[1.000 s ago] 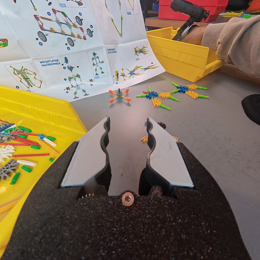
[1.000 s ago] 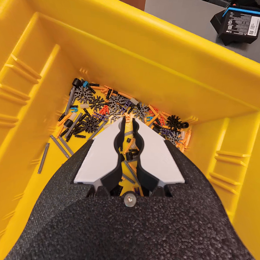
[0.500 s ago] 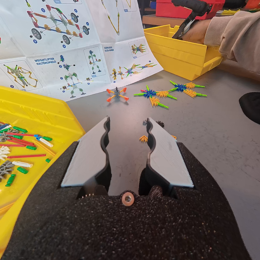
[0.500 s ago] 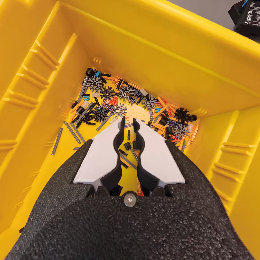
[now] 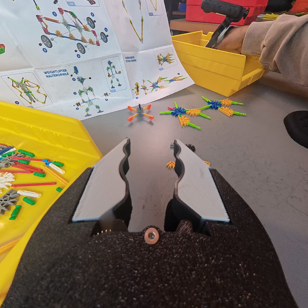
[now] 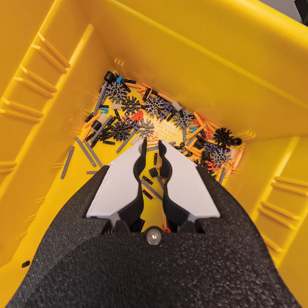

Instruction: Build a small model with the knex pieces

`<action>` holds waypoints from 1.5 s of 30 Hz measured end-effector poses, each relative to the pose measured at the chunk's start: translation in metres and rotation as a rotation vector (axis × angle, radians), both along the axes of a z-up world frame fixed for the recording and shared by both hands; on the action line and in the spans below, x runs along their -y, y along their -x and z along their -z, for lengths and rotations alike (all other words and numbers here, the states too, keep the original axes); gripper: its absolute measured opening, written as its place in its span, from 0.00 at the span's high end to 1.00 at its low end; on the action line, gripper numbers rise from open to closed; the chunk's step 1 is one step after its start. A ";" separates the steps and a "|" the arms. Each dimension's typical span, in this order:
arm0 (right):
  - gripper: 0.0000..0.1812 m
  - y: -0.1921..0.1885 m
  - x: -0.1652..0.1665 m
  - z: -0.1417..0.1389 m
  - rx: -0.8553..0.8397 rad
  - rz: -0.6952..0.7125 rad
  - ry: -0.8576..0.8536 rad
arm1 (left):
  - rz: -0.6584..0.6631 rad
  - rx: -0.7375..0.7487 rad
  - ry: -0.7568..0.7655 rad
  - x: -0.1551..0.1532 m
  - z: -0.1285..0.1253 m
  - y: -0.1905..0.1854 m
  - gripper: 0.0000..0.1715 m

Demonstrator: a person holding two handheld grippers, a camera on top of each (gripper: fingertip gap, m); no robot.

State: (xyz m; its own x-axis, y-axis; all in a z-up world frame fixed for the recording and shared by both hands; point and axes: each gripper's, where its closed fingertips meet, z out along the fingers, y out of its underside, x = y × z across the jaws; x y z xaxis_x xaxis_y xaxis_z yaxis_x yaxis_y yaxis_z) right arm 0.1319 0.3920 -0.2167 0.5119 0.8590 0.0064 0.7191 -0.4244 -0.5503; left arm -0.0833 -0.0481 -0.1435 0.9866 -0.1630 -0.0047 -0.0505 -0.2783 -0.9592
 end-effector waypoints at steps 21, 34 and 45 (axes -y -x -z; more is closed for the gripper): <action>0.93 0.086 0.410 -0.042 -0.307 -0.929 0.018 | 0.012 0.004 0.001 0.002 -0.003 -0.005 0.70; 0.93 0.104 0.435 0.005 -0.156 -1.028 -0.048 | 0.011 0.010 -0.006 0.002 -0.006 -0.004 0.70; 0.88 0.100 0.316 -0.152 -0.616 -0.642 -0.251 | 0.020 0.032 0.009 0.002 -0.003 -0.005 0.70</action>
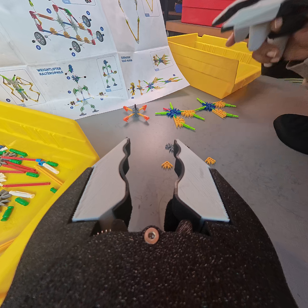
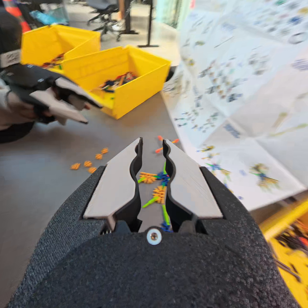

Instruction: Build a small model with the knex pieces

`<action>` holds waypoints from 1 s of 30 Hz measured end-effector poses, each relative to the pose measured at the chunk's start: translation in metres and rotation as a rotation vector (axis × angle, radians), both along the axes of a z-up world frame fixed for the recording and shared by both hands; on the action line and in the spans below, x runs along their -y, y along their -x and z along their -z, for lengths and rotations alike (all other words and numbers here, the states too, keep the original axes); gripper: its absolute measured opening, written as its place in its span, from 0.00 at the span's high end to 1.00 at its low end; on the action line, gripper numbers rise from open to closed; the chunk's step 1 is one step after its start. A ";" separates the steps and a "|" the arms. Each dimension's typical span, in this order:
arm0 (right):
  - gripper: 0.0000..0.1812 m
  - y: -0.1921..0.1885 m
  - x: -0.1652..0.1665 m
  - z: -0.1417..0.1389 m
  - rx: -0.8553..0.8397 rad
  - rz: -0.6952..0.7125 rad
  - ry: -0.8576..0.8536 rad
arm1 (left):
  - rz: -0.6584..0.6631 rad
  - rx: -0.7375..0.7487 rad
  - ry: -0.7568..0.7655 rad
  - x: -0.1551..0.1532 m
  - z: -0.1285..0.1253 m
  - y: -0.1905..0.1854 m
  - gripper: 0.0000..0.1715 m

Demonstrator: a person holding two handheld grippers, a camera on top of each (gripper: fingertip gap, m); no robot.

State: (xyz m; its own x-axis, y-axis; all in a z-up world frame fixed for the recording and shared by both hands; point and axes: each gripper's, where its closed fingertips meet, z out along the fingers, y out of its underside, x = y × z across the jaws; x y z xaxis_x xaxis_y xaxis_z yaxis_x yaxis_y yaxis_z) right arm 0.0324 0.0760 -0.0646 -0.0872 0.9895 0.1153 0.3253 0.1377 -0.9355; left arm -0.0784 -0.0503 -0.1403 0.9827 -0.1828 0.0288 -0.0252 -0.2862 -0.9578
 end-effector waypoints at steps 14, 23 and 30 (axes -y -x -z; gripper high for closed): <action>0.93 -0.068 -0.327 0.099 0.395 0.627 0.105 | 0.015 -0.012 -0.014 -0.004 0.007 -0.002 0.70; 0.97 -0.058 -0.339 0.151 0.541 0.598 0.121 | -0.024 -0.047 0.004 -0.012 0.015 0.005 0.70; 0.98 -0.088 -0.323 0.148 0.601 0.587 0.190 | -0.008 -0.053 0.019 -0.013 0.018 0.003 0.70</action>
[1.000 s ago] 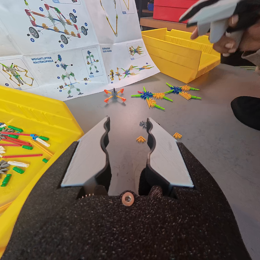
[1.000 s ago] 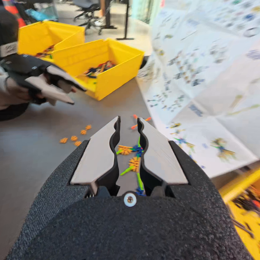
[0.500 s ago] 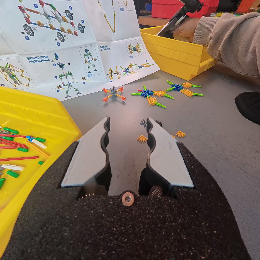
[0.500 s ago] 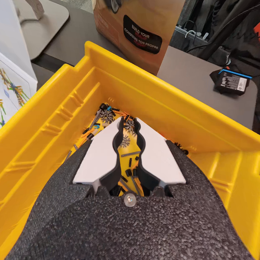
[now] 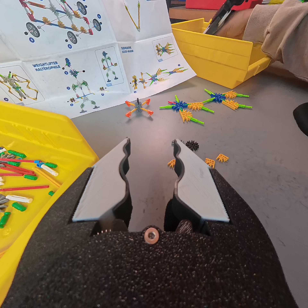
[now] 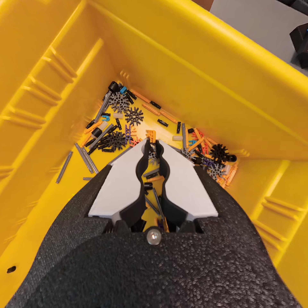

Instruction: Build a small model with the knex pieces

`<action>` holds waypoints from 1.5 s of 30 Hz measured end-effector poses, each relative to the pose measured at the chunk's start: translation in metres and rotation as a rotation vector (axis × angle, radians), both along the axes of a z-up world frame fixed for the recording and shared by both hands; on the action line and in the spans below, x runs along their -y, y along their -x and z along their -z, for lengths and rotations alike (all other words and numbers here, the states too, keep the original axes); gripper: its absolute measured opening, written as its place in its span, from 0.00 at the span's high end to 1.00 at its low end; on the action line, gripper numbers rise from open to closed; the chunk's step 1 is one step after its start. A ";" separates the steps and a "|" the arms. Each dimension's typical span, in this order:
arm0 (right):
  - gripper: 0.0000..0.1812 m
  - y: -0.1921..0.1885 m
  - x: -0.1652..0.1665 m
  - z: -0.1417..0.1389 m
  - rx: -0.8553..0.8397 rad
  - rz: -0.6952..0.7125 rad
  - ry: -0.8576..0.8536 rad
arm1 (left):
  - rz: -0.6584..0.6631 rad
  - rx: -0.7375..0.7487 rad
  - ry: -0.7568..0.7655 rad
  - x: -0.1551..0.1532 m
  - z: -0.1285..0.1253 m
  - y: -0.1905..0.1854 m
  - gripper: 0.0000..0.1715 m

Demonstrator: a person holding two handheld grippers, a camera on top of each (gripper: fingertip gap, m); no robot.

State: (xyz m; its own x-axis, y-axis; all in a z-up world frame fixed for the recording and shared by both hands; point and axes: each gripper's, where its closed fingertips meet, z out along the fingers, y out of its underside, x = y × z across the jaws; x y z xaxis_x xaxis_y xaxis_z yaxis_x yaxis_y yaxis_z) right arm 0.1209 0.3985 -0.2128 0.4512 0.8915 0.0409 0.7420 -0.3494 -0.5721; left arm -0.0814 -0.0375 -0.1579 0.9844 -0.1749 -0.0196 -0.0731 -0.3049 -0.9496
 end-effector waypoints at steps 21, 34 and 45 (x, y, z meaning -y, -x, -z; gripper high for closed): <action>0.96 0.013 0.005 0.002 0.024 -0.087 0.095 | 0.010 -0.002 0.007 0.000 0.001 -0.002 0.70; 0.96 0.017 0.010 0.003 0.043 -0.185 0.072 | 0.008 0.002 0.015 0.000 0.003 -0.001 0.70; 1.00 0.016 0.019 0.005 0.062 -0.265 0.075 | 0.017 -0.001 0.019 0.000 0.003 -0.002 0.70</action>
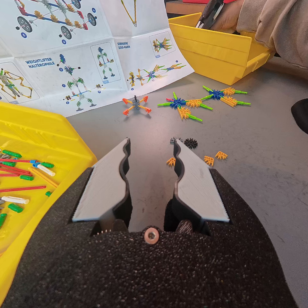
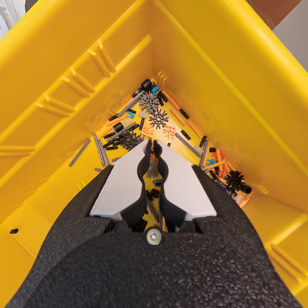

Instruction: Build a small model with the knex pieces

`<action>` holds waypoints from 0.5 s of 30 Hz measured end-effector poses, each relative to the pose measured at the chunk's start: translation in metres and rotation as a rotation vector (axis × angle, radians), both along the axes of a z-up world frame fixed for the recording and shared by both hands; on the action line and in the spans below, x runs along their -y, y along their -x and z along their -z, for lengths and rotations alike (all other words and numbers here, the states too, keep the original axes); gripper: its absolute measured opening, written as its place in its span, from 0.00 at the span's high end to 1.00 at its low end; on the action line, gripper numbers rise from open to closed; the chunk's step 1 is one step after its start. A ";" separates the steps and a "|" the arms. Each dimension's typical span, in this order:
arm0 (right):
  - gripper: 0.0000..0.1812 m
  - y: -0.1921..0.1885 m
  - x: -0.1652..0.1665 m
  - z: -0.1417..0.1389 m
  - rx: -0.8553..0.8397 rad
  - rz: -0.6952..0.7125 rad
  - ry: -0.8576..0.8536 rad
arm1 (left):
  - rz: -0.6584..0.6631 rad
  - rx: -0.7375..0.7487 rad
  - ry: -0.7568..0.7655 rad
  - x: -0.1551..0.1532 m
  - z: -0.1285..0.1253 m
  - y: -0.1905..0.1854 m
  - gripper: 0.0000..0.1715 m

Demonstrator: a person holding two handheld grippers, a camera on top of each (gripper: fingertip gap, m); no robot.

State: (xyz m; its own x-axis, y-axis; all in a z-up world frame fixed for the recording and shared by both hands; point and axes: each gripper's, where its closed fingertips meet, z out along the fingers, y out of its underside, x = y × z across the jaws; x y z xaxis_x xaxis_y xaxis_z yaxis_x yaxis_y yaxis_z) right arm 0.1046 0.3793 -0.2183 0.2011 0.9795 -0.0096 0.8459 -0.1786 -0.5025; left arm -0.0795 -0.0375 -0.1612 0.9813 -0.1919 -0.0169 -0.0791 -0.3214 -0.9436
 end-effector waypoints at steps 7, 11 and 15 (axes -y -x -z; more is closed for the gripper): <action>0.97 0.007 -0.015 -0.011 -0.065 0.049 -0.086 | 0.004 0.000 0.000 0.000 0.000 -0.001 0.70; 0.93 0.008 -0.018 -0.007 -0.046 0.040 -0.079 | 0.003 0.004 -0.001 0.000 0.000 0.000 0.70; 0.96 0.008 -0.019 -0.003 -0.027 0.047 -0.063 | 0.000 0.004 0.000 0.000 0.000 0.001 0.70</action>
State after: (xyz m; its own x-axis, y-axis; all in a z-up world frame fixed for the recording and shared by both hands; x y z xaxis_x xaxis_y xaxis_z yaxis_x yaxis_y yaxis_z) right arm 0.0968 0.3984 -0.2156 0.2472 0.9679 0.0455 0.8232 -0.1850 -0.5368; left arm -0.0802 -0.0378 -0.1610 0.9813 -0.1919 -0.0126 -0.0750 -0.3217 -0.9439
